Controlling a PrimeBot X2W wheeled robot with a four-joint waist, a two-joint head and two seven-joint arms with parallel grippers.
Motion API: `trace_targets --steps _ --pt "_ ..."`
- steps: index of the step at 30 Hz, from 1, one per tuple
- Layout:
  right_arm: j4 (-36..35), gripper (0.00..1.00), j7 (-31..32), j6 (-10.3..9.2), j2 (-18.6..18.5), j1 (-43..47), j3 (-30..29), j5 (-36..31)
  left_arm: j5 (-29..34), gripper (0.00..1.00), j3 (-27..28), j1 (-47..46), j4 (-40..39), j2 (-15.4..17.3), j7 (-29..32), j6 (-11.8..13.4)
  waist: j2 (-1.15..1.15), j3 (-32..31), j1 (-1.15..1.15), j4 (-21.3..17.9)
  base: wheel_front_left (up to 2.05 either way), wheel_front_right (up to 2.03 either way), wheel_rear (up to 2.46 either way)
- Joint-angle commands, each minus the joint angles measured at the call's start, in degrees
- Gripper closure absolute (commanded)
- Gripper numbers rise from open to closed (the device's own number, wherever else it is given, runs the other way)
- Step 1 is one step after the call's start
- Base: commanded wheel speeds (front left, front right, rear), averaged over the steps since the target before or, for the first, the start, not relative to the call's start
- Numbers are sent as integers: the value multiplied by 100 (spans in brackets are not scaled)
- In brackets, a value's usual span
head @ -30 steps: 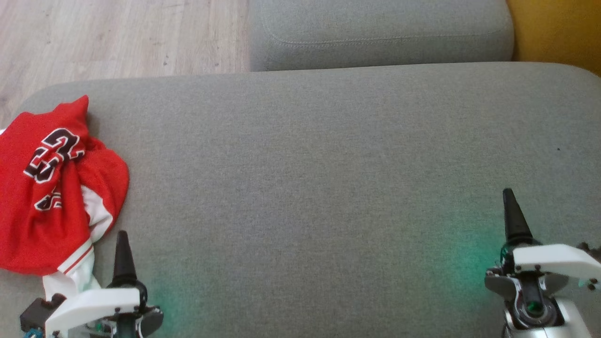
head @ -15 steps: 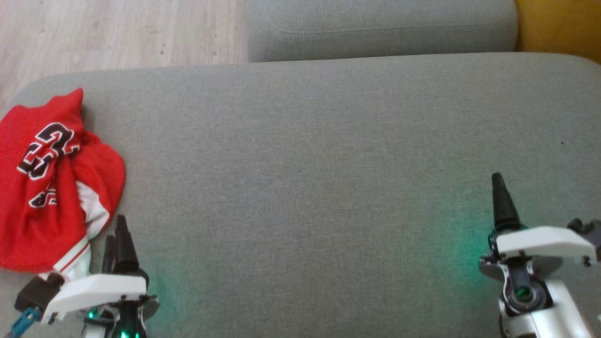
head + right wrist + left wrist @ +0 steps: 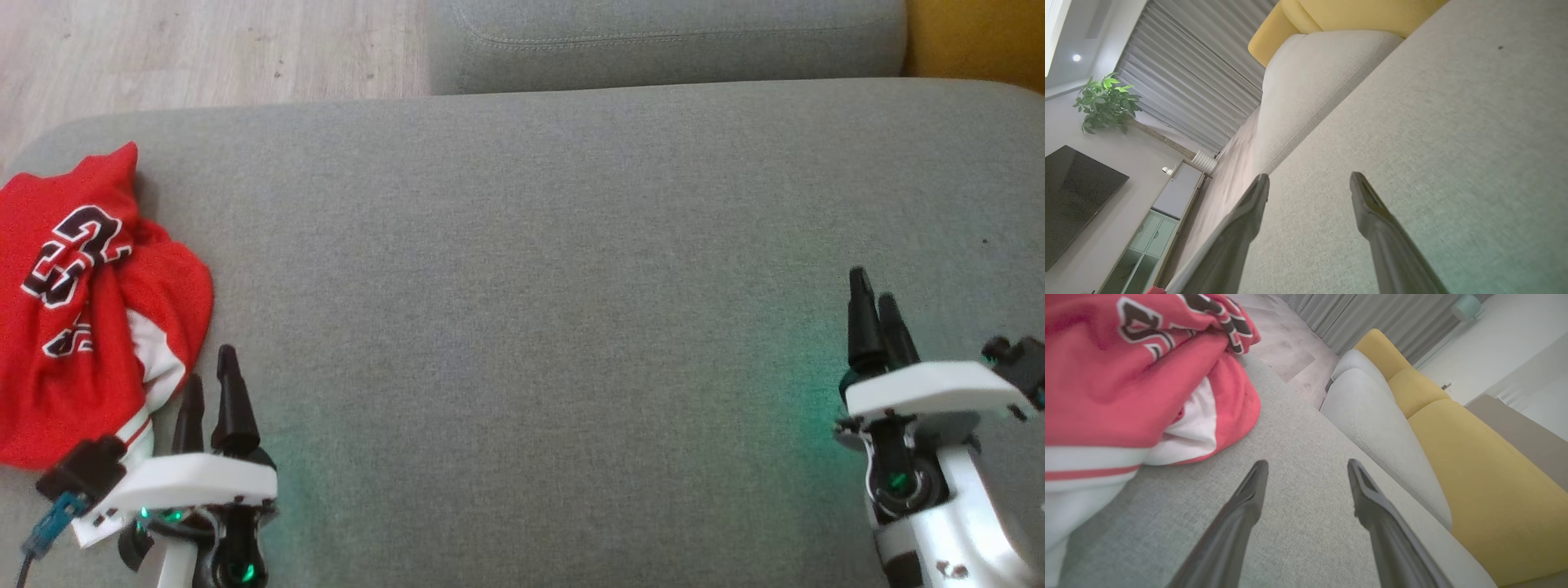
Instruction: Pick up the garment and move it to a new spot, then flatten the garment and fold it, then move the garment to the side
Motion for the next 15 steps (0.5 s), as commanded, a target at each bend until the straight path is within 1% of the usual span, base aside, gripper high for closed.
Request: trace_targets --steps 1,15 --pt "-155 0 -96 -2 -81 -403 104 -240 250 0 21 -344 -154 184 -83 37 0 13 -1 -3 0 0 0" --pt "76 0 -332 -3 -68 -598 399 -1423 1314 0 -300 -536 117 345 -321 143 0 68 -1 -55 0 0 0"
